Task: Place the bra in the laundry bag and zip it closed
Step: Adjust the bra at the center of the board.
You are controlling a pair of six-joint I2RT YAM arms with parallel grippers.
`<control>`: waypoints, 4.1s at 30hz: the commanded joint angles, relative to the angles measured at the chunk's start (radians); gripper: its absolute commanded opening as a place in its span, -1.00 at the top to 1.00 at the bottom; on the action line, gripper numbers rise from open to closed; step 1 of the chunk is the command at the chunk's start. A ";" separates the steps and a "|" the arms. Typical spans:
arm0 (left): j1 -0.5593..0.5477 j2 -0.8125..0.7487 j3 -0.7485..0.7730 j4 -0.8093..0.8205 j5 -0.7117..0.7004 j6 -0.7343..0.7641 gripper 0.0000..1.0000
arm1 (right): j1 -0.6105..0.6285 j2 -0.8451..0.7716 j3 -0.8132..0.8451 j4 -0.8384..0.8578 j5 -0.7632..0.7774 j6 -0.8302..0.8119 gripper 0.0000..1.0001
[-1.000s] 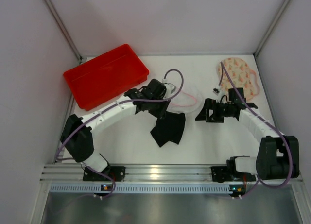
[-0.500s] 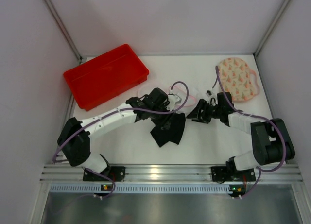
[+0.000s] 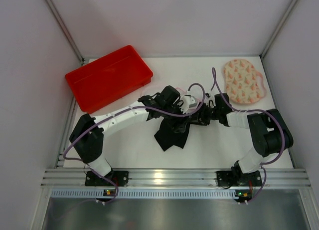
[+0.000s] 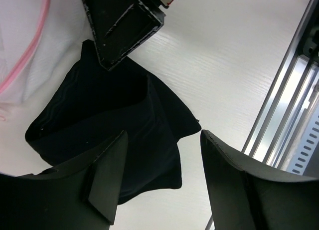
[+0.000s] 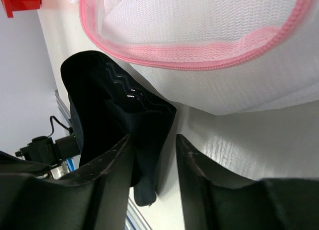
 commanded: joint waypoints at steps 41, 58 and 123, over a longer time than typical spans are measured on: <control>0.071 0.238 0.114 0.234 0.084 0.175 1.00 | 0.014 -0.005 -0.023 0.098 -0.031 0.075 1.00; 0.124 0.279 0.185 0.303 0.042 -0.030 1.00 | 0.031 0.008 -0.013 0.095 -0.015 0.087 1.00; 0.124 0.146 -0.144 0.008 0.117 -0.023 0.24 | 0.014 -0.012 0.043 -0.060 -0.090 -0.019 -0.05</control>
